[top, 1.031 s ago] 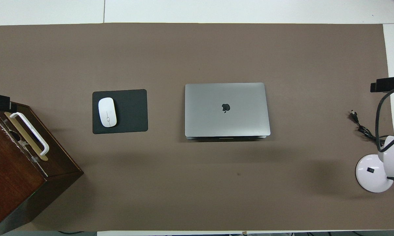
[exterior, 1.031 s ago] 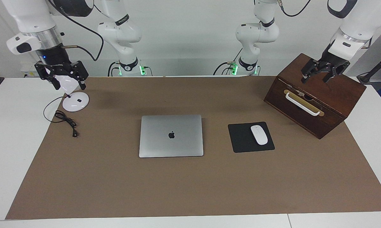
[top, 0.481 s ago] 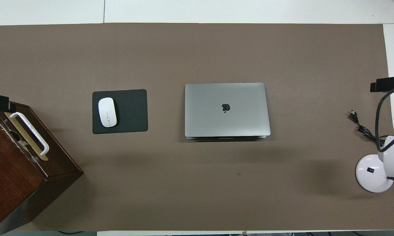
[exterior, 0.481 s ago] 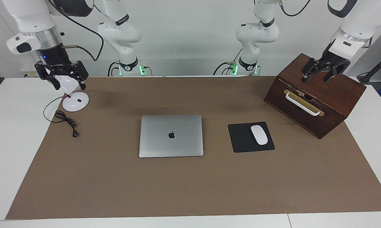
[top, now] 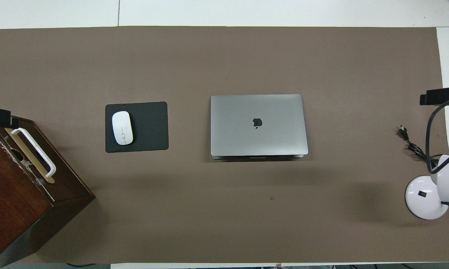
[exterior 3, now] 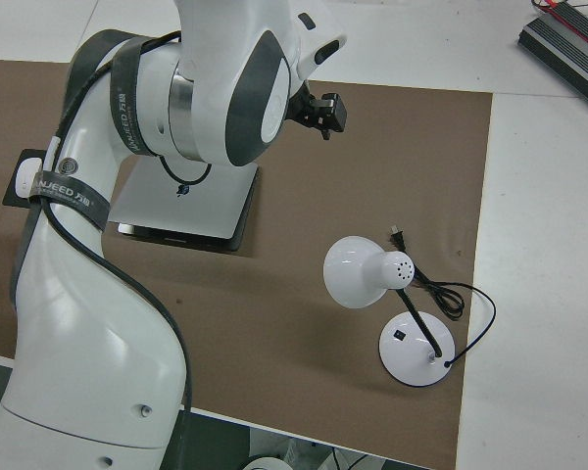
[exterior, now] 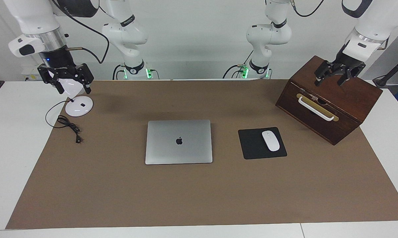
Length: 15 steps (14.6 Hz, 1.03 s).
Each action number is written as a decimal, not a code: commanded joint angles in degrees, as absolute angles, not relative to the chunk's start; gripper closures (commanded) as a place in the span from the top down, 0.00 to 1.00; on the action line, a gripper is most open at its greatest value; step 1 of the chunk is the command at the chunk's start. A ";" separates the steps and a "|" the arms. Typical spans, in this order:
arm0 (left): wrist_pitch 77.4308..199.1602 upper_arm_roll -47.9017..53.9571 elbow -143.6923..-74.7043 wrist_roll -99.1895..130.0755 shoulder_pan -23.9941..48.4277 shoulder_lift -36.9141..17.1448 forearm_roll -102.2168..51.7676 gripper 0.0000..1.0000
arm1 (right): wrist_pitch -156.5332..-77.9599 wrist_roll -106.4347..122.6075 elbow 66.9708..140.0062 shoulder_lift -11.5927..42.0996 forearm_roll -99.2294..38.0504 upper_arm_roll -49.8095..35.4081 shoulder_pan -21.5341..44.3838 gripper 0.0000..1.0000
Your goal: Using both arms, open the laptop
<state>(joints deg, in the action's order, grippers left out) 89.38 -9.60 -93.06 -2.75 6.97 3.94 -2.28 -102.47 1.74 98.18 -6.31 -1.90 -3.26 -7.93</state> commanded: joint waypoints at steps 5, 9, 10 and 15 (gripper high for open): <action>89.82 -9.67 -93.25 -0.88 6.42 4.57 -2.99 0.00 | -103.27 4.13 99.05 -6.77 -2.72 -3.78 -8.00 1.00; 95.34 -9.49 -93.42 -1.14 6.85 4.13 -2.99 0.00 | -104.33 3.87 99.49 -6.68 -2.72 -3.78 -7.91 0.00; 96.23 -9.41 -93.51 -1.32 6.77 4.22 -3.08 0.00 | -104.41 3.78 99.49 -6.68 -2.72 -3.78 -7.91 0.00; 104.83 -9.14 -98.76 -1.67 7.47 5.70 -3.34 0.00 | -104.59 3.78 99.58 -6.50 -2.72 -3.78 -7.91 0.00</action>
<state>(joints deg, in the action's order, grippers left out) 100.08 -9.23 -94.23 -1.64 7.08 3.90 -2.57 -103.12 1.90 98.61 -6.28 -1.90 -3.75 -7.66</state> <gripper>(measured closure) 0.991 0.965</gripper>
